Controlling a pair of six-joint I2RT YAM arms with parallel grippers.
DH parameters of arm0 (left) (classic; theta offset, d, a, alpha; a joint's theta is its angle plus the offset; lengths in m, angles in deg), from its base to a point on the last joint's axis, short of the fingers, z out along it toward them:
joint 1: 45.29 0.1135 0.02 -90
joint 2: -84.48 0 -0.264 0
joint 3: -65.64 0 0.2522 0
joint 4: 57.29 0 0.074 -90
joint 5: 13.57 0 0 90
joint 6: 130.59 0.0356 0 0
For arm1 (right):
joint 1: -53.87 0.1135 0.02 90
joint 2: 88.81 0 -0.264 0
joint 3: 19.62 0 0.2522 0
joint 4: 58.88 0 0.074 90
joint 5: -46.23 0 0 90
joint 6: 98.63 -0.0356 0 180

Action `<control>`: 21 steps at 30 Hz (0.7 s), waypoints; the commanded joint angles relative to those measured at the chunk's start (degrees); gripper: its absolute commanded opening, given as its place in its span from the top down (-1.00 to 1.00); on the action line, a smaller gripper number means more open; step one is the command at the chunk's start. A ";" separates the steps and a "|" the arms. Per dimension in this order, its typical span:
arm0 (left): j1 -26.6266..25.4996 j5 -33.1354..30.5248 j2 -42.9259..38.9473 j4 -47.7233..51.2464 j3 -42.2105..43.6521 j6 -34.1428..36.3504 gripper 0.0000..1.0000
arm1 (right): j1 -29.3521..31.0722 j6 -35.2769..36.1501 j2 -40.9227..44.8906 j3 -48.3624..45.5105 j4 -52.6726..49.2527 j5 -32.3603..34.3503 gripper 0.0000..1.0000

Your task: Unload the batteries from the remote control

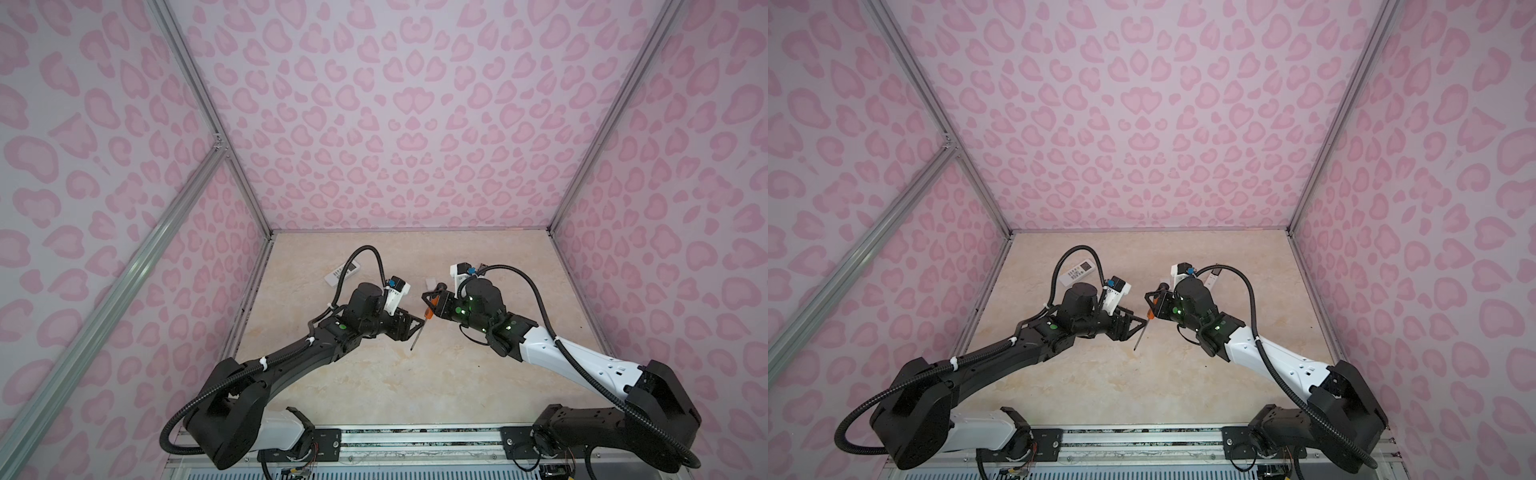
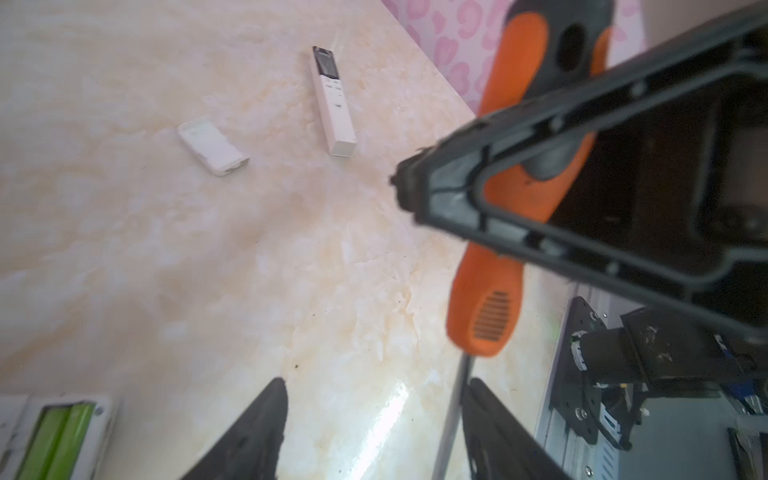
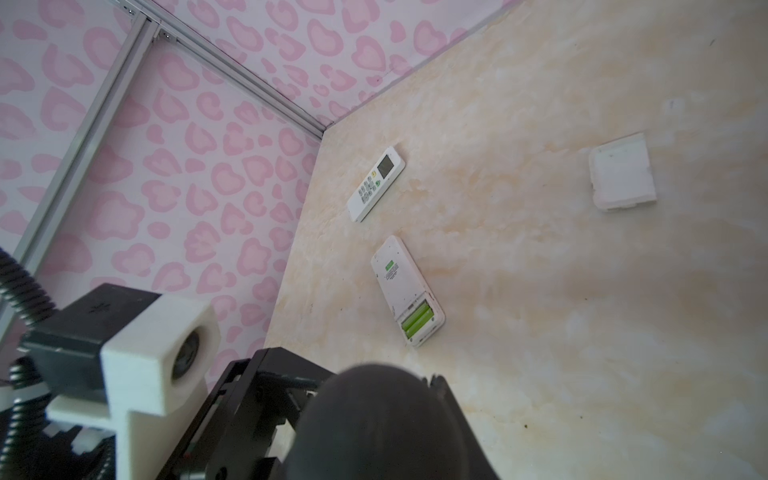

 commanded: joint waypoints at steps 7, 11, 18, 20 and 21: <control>16.12 -1.91 -1.56 -1.33 7.42 -16.33 -0.34 | 1.23 9.12 -7.08 2.72 6.84 9.85 1.00; 22.64 -2.45 2.94 -3.49 9.15 -19.64 -0.37 | 1.82 10.32 -11.67 5.09 9.62 9.30 1.00; 26.55 1.02 14.29 -8.02 4.06 -20.38 -0.33 | 1.82 10.24 -15.01 5.86 11.71 8.20 1.00; 26.97 2.20 17.18 -10.62 3.35 -21.85 -0.32 | 1.82 10.63 -14.74 5.70 11.31 8.51 1.00; 26.94 3.32 18.86 -12.61 3.14 -23.07 -0.31 | 1.82 10.86 -14.39 5.44 11.16 8.78 1.00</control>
